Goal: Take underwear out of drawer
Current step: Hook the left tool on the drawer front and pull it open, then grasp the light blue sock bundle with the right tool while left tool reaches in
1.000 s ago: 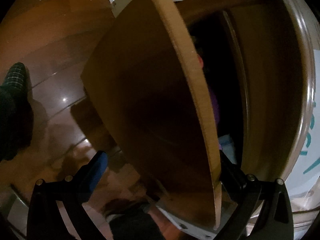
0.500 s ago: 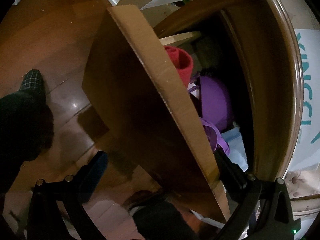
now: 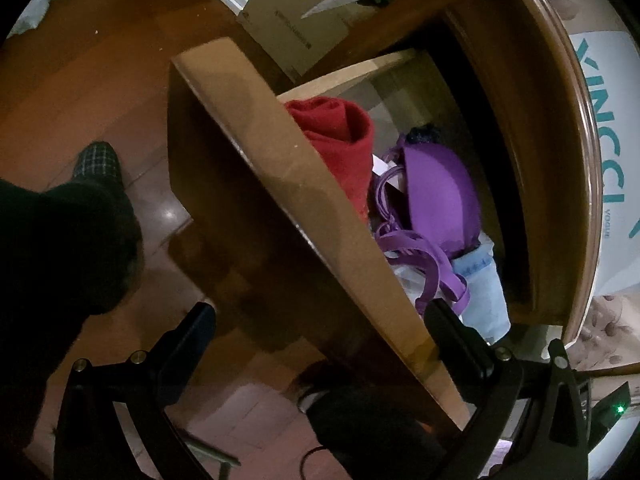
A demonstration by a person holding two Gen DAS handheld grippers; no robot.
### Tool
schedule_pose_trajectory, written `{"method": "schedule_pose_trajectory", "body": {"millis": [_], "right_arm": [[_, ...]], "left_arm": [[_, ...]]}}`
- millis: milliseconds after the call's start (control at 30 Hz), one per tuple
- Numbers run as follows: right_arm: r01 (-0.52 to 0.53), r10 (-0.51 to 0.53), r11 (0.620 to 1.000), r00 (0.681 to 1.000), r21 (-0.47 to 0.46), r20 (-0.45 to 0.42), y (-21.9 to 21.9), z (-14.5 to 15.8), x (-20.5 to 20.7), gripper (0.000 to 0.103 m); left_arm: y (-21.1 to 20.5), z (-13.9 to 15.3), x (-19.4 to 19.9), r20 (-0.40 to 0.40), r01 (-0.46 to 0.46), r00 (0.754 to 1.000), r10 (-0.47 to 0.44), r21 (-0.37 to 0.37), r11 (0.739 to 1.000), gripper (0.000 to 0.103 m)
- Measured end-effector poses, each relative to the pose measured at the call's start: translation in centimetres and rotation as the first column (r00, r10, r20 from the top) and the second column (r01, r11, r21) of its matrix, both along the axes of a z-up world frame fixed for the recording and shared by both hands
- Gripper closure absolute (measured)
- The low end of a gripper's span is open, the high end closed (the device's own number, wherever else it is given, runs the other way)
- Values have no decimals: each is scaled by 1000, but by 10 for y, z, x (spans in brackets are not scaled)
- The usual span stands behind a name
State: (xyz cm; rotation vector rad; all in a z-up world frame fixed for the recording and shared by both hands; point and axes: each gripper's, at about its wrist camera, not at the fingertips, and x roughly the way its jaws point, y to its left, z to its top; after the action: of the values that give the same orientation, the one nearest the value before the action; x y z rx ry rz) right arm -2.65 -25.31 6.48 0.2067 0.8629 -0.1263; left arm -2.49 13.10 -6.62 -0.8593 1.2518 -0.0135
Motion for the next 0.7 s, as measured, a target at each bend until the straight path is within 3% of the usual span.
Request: {"method": "schedule_pose_trajectory", "body": {"millis": [67, 200, 300, 333, 467, 533, 700], "right_arm": [[-3, 3, 1000, 1000, 0, -2, 1, 0, 0, 13], [-16, 16, 1000, 1000, 4, -16, 1, -3, 2, 13], [-44, 44, 999, 999, 1, -21, 5, -3, 3, 13], [-55, 55, 998, 998, -1, -23, 6, -3, 4, 13], [-113, 113, 993, 993, -13, -39, 17, -6, 5, 13], [-145, 144, 989, 988, -27, -50, 24, -7, 6, 13], [-228, 225, 972, 972, -53, -71, 41, -11, 7, 13]], "left_arm": [[-1, 2, -1, 17, 16, 1000, -17, 33, 999, 0], [-12, 22, 6, 66, 104, 990, -123, 238, 966, 0], [-24, 29, 7, 80, 142, 979, -186, 384, 912, 0], [-29, 34, 8, 78, 162, 973, -217, 440, 884, 0], [-44, 48, 9, 70, 208, 952, -299, 569, 795, 1], [-47, 53, 8, 63, 225, 942, -329, 610, 760, 1], [-44, 63, 5, 72, 249, 926, -372, 623, 741, 1]]}}
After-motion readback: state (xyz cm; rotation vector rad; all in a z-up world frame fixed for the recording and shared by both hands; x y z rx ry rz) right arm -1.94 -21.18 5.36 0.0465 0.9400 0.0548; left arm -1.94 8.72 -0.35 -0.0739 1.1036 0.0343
